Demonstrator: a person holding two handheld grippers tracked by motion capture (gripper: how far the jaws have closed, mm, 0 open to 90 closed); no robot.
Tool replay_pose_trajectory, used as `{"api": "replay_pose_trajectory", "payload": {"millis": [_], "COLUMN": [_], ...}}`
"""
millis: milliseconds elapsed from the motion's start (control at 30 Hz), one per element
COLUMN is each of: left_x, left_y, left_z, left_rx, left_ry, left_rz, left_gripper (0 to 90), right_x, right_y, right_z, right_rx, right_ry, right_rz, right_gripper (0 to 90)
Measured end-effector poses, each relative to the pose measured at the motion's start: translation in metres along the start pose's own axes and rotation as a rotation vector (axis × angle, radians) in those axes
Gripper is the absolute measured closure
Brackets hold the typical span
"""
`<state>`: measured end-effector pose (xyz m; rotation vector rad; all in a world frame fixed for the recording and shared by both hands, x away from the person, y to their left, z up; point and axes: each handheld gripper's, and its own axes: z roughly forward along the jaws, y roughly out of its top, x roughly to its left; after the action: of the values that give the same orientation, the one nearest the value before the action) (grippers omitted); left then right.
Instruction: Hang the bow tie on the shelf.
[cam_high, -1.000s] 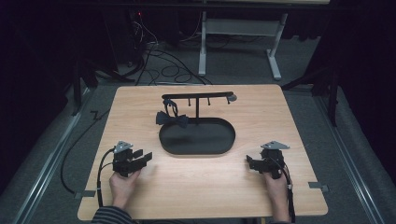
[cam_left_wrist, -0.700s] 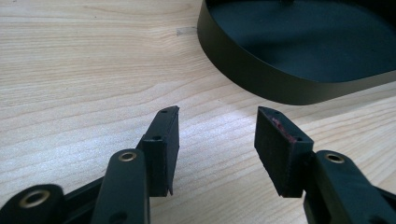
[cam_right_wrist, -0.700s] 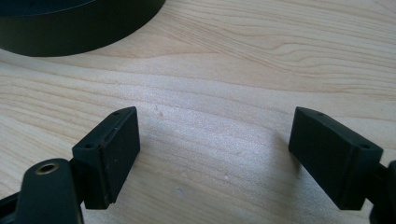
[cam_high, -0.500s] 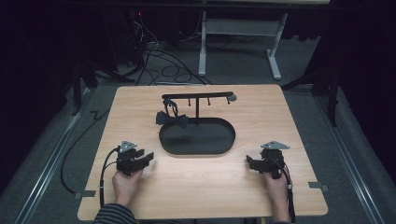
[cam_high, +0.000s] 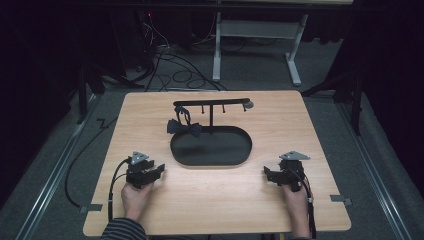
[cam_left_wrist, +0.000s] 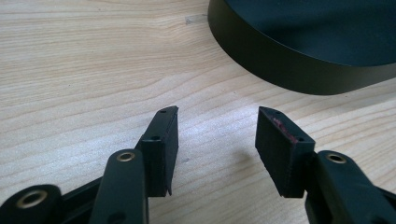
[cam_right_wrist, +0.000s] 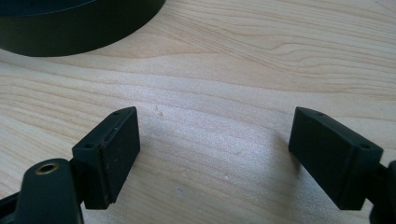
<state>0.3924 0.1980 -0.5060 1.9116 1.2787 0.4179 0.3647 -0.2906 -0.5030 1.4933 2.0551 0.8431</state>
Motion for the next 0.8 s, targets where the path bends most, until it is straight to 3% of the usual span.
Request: {"api": "replay_pose_trajectory", "payload": {"millis": [100, 333, 433, 500, 800], "left_x": [-0.001, -0.006, -0.01, -0.016, -0.016], "left_y": [0.0, -0.001, 0.0, 0.0, 0.0], "left_z": [0.0, 0.002, 0.004, 0.006, 0.006], "left_rx": [-0.003, 0.002, 0.01, 0.019, 0.019], "left_ry": [0.005, 0.024, 0.043, 0.069, 0.065], "left_rz": [0.003, 0.052, 0.079, 0.121, 0.118], "left_gripper": [48.9, 43.8, 41.7, 39.9, 38.8], "right_x": [0.0, 0.0, 0.0, 0.0, 0.0], "right_y": [0.0, 0.0, 0.0, 0.0, 0.0], "right_z": [0.0, 0.0, 0.0, 0.0, 0.0], "right_rx": [0.0, 0.0, 0.0, 0.0, 0.0], "right_ry": [0.0, 0.0, 0.0, 0.0, -0.001], "right_rz": [0.0, -0.001, 0.0, -0.001, 0.001], "right_gripper": [17.6, 17.6, 17.6, 17.6, 17.6]}}
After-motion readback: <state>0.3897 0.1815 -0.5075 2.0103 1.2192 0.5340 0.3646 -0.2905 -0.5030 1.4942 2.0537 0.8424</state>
